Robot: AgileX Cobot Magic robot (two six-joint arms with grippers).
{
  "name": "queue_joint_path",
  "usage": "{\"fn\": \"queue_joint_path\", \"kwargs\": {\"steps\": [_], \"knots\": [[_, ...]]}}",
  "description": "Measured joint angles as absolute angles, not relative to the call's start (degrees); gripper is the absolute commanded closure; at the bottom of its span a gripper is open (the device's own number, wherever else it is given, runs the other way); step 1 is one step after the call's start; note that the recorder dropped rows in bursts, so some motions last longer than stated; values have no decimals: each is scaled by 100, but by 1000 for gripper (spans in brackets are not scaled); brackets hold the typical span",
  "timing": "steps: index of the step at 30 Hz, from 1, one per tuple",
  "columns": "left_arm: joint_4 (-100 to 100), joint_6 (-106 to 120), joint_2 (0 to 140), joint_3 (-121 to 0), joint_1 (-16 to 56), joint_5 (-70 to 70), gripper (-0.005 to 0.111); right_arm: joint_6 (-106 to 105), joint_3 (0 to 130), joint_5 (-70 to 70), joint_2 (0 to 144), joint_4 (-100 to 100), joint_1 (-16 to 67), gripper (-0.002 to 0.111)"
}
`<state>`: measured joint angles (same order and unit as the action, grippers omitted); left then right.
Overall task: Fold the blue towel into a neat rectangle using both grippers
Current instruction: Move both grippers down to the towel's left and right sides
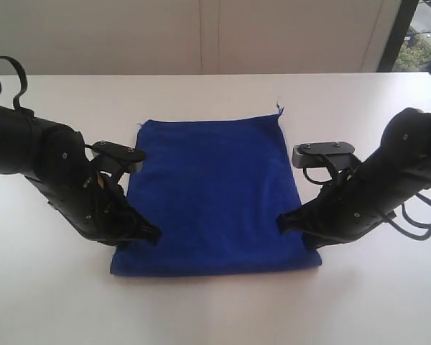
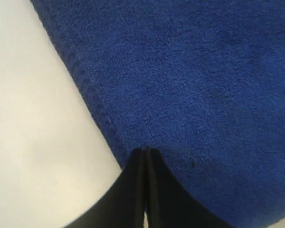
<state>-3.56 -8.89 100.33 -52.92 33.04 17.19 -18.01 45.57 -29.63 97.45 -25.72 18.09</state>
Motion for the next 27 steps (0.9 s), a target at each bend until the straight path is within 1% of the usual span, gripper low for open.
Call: {"fn": "queue_joint_path", "kwargs": {"steps": [3, 12, 15, 21, 24, 27], "knots": [[-356, -889, 10098, -5268, 3304, 1664, 107, -1801, 4557, -2942, 9995, -2583, 1819, 108], [-368, -889, 10045, -5268, 3304, 1653, 107, -1763, 4557, -2914, 9970, -2595, 1823, 108], [-326, -889, 9859, -5246, 3304, 1677, 107, -1723, 4557, -2869, 9746, -2595, 1823, 108], [-174, -832, 9105, -5403, 3304, 1891, 107, -1810, 4557, -2893, 8795, -2470, 1823, 108], [38, -166, 8745, -5594, 3304, 2321, 107, -2360, 4557, -3257, 8368, -2316, 1823, 108], [107, 1064, 8535, -5728, 3304, 2805, 107, -3691, 4557, -3661, 8182, -2294, 1823, 108]]}}
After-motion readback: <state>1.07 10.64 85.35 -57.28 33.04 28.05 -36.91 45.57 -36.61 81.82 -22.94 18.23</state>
